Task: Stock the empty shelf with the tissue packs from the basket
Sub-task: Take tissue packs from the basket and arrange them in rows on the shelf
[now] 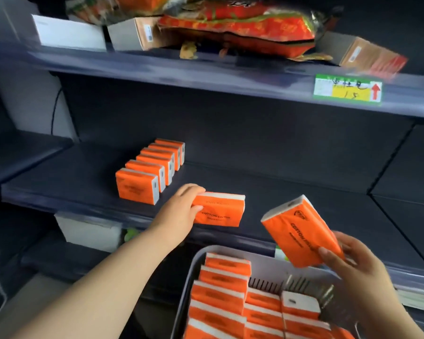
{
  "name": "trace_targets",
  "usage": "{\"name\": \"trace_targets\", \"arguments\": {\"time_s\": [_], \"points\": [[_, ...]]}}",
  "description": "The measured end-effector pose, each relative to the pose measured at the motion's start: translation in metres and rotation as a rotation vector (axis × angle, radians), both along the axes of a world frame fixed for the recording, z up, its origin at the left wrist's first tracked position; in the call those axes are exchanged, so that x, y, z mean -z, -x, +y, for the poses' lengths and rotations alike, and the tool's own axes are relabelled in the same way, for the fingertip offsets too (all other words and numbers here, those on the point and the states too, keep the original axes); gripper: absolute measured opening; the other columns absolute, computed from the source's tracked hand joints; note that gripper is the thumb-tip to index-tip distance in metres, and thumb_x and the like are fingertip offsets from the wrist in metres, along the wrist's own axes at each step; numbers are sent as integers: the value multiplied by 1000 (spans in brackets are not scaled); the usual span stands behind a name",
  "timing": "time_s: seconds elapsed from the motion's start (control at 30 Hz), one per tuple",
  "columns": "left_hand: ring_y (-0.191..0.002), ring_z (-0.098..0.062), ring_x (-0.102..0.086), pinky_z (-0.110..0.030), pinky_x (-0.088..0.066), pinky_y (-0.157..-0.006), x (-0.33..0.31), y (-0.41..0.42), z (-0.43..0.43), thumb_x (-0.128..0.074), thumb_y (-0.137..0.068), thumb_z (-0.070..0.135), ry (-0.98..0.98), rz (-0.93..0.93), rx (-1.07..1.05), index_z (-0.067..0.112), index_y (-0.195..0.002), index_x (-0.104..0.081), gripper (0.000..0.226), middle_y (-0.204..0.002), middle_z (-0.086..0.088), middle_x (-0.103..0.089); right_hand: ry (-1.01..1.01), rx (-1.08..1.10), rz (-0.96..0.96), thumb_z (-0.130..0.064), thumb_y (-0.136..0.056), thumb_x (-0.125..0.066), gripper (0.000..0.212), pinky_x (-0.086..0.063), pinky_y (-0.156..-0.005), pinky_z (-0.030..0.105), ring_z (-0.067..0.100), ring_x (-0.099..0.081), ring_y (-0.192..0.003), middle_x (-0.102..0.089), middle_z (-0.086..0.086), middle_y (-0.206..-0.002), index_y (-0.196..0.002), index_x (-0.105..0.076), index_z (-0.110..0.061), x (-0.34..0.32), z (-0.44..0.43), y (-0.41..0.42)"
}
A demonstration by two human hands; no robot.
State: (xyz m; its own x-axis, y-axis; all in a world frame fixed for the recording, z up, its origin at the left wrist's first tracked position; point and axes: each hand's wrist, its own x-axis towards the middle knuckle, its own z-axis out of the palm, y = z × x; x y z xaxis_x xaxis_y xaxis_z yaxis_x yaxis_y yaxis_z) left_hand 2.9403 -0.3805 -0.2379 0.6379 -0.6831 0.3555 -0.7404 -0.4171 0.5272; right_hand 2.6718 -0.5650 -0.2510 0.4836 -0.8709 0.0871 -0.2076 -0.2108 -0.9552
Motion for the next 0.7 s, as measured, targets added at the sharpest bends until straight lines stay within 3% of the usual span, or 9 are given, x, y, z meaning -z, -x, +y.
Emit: {"name": "trace_targets", "arguments": {"time_s": [0.17, 0.3, 0.4, 0.47, 0.53, 0.7], "points": [[-121, -13, -45, -19, -29, -98, 6, -59, -25, -55, -92, 13, 21, -57, -57, 18, -130, -50, 39, -137, 9, -44, 172, -22, 78, -15, -78, -74, 26, -49, -75, 37, 20, -65, -84, -69, -3, -90, -99, -62, -25, -25, -31, -109], [-120, -15, -44, -20, -30, -92, 18, -106, -50, -50, -94, 14, -27, -56, -151, 20, -132, -47, 38, -139, 8, -41, 355, -40, 261, -17, -81, -67, 21, -42, -60, 25, 17, -59, -80, -64, -1, -86, -101, -64, -19, -40, -70, -206], [-122, -12, -42, -18, -27, -82, 22, -133, -67, -46, -95, 9, -107, -60, -193, 24, -136, -40, 44, -141, 10, -36, 470, -72, 400, -9, -79, -60, 14, -48, -63, 33, 29, -64, -84, -68, 11, -88, -92, -66, -11, -49, -95, -265], [-125, -13, -41, -16, -27, -93, 28, -147, -80, -45, -90, 4, -140, -28, -168, 21, -137, -38, 51, -142, 6, -33, 481, -84, 447, -9, -81, -58, 21, -45, -61, 30, 29, -64, -85, -68, 11, -96, -99, -66, -14, -50, -109, -298], [-125, -15, -44, -24, -32, -103, 34, -155, -95, -45, -87, 1, -169, -7, -166, 18, -136, -37, 53, -141, 1, -34, 462, -75, 467, -11, -83, -57, 26, -42, -57, 25, 27, -61, -80, -67, 10, -97, -107, -64, -15, -49, -122, -324], [-121, -20, -48, -30, -40, -101, 47, -163, -114, -45, -88, 2, -293, -150, -210, 17, -136, -33, 52, -142, -6, -29, 463, -127, 474, -10, -82, -60, 35, -40, -74, 22, 29, -61, -101, -67, 10, -109, -116, -62, -16, -36, -128, -378]]}}
